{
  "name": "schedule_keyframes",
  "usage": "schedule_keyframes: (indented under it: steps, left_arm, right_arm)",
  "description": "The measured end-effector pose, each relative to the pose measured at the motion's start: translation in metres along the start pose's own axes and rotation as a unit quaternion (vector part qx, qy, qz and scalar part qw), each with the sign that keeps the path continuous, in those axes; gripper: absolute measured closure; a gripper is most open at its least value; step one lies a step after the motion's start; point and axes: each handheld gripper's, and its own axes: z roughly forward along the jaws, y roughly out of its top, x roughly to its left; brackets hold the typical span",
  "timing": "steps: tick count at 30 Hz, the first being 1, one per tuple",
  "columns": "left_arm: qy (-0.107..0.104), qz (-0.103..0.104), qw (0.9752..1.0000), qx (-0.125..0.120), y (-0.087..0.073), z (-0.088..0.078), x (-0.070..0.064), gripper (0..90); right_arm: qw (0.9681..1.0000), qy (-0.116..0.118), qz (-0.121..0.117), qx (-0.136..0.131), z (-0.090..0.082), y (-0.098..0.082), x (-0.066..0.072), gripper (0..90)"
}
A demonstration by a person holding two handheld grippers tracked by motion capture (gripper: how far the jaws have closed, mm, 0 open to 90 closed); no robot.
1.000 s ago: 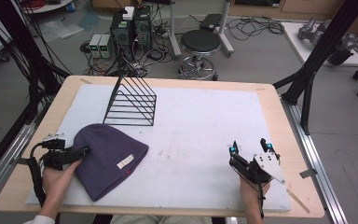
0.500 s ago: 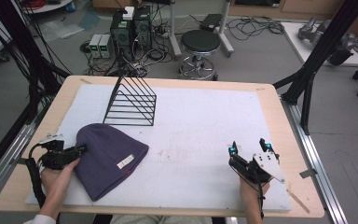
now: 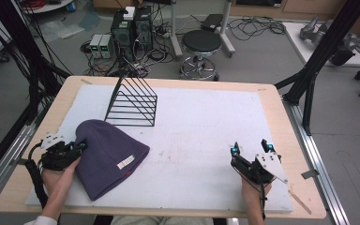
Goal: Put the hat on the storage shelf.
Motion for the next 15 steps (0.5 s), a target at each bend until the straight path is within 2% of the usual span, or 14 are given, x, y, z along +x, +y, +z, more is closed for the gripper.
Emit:
schedule_keyframes:
  steps: [4, 7, 11, 13, 15]
  left_arm:
    - [-0.004, 0.036, 0.9987, -0.036, 0.004, -0.004, -0.007, 78.4]
    - [-0.009, 0.069, 0.995, -0.071, 0.007, -0.009, -0.013, 78.4]
    - [-0.011, 0.119, 0.9857, -0.119, 0.01, -0.014, -0.025, 78.4]
    - [-0.017, 0.149, 0.9784, -0.142, 0.012, -0.017, -0.031, 78.4]
    - [-0.024, 0.154, 0.9757, -0.154, 0.015, -0.018, -0.037, 78.4]
  right_arm:
    - [1.0, 0.001, -0.002, -0.002, 0.0, 0.0, 0.0, 8.5]
    - [1.0, 0.002, 0.0, 0.001, 0.0, 0.0, 0.0, 8.5]
    - [1.0, 0.003, 0.005, 0.003, 0.001, 0.0, -0.001, 8.5]
    - [1.0, 0.003, 0.007, 0.005, 0.001, 0.0, 0.0, 8.5]
    - [1.0, 0.002, 0.008, 0.005, 0.0, 0.0, 0.0, 8.5]
